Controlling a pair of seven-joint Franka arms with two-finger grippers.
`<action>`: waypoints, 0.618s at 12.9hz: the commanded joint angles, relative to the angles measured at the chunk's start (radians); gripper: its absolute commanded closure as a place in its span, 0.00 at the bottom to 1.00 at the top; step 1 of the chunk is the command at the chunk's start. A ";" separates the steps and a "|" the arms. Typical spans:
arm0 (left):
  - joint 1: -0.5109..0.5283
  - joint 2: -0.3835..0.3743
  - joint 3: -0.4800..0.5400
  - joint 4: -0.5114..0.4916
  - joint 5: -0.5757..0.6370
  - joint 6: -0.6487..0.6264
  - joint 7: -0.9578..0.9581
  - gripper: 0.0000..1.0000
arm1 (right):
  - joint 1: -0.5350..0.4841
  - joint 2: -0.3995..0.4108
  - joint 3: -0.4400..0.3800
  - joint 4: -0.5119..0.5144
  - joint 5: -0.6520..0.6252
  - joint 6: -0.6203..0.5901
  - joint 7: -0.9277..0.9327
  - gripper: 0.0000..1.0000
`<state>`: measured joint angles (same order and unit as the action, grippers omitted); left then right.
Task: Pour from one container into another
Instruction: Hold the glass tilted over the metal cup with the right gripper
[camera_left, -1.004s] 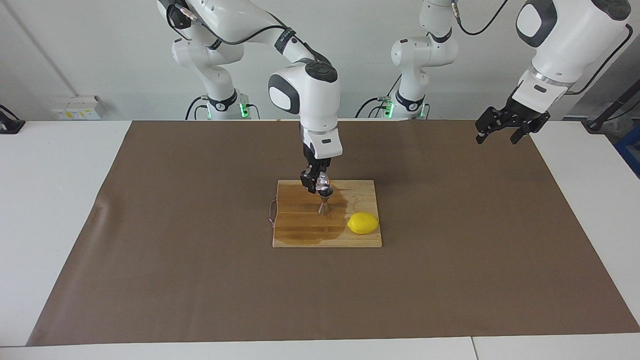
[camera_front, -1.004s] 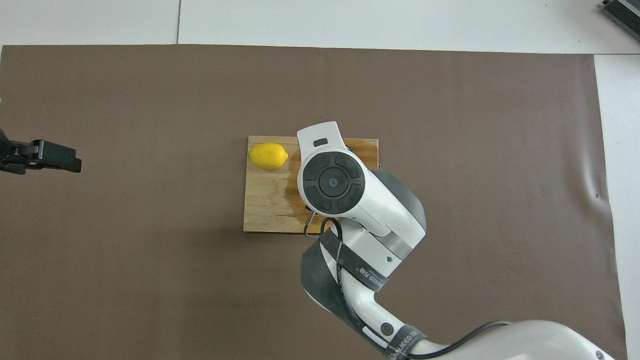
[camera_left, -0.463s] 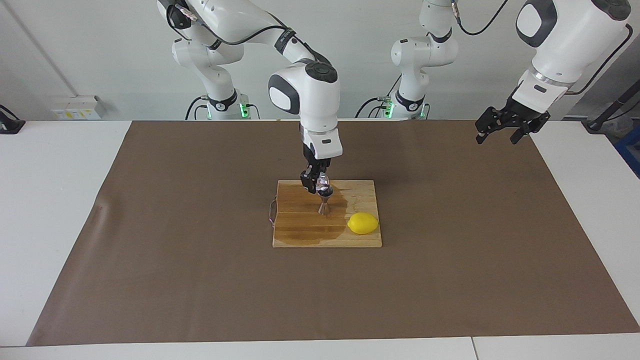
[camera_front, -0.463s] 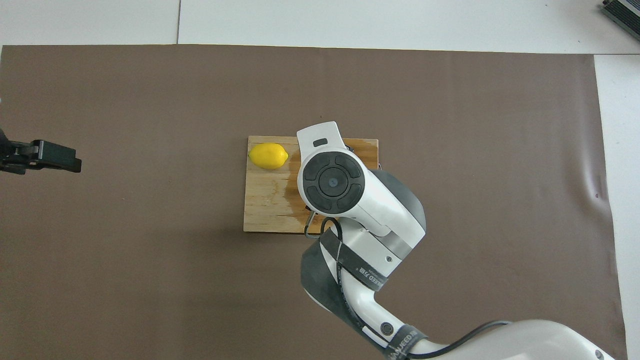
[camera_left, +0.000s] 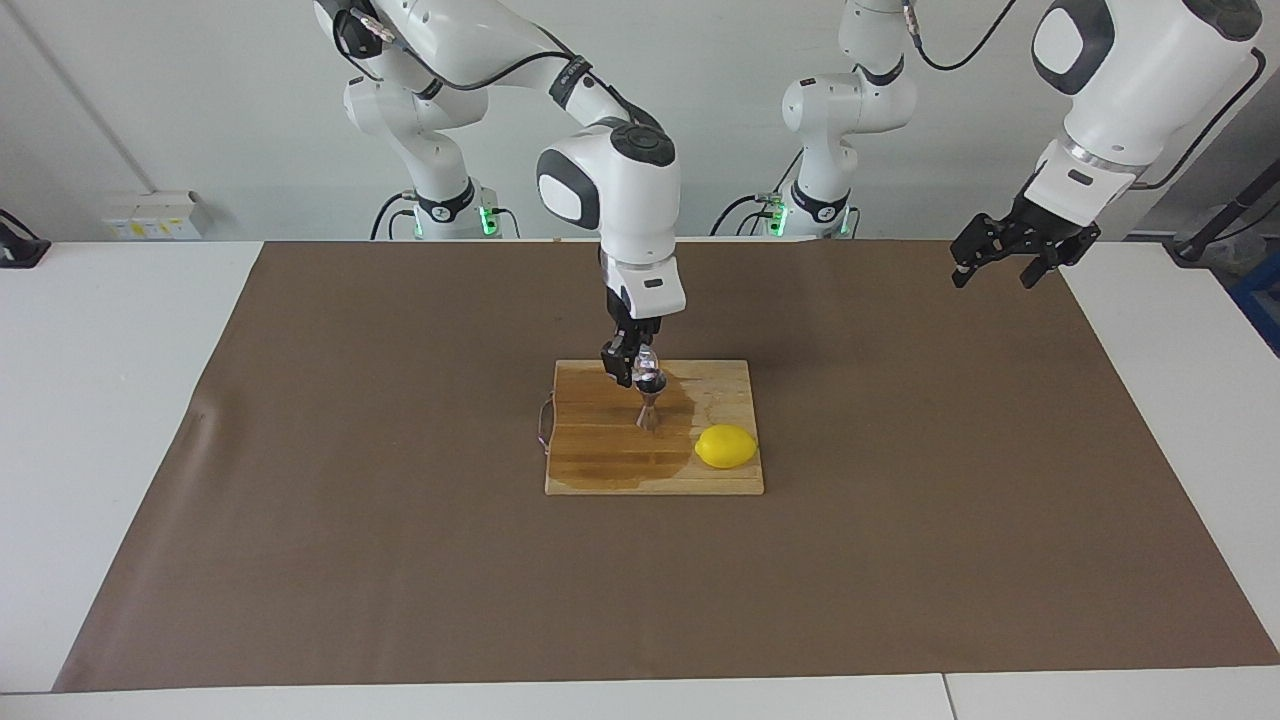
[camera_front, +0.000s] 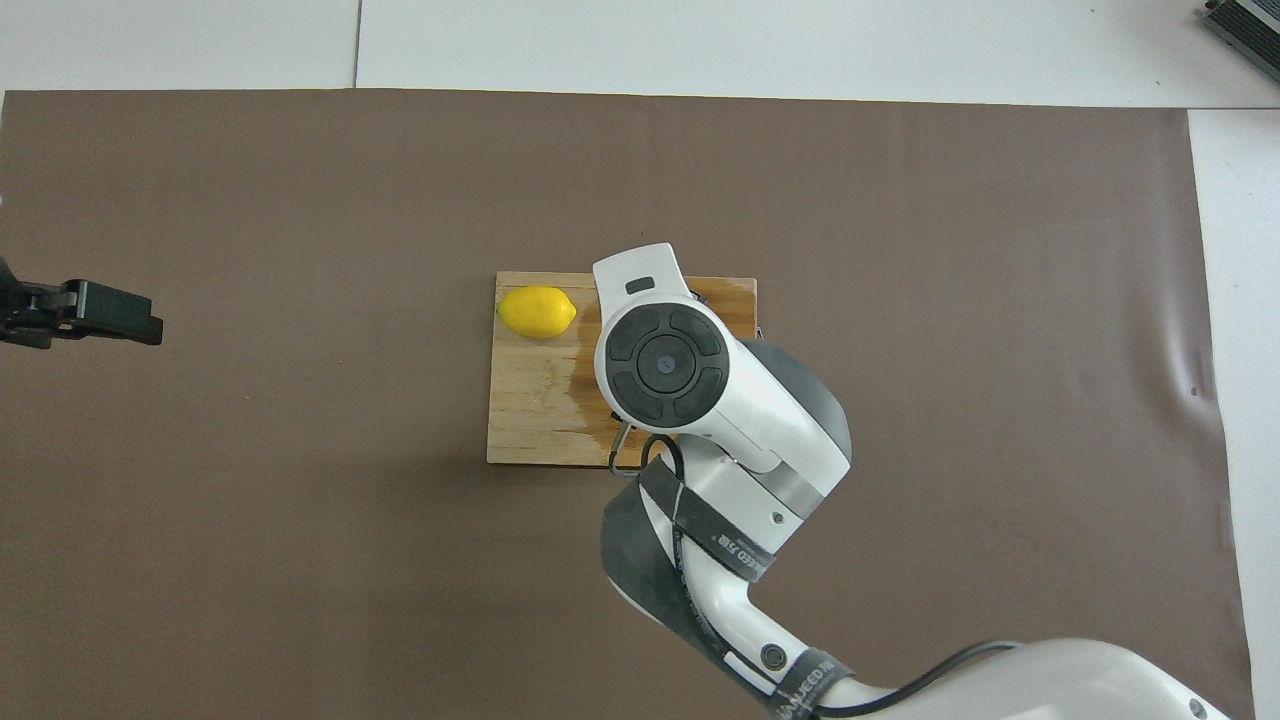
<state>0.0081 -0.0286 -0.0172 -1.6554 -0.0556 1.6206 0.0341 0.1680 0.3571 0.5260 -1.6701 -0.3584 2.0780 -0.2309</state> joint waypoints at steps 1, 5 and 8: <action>0.006 -0.020 -0.001 -0.024 -0.007 0.004 0.000 0.00 | -0.010 0.020 0.022 0.027 -0.028 -0.026 -0.010 0.87; 0.006 -0.020 -0.001 -0.024 -0.007 0.004 0.000 0.00 | -0.011 0.016 0.023 0.029 -0.024 -0.026 -0.011 0.86; 0.006 -0.020 -0.001 -0.024 -0.007 0.004 -0.002 0.00 | -0.018 0.005 0.034 0.029 -0.005 -0.010 -0.010 0.85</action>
<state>0.0081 -0.0286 -0.0172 -1.6554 -0.0556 1.6206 0.0341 0.1680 0.3583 0.5359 -1.6607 -0.3584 2.0781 -0.2310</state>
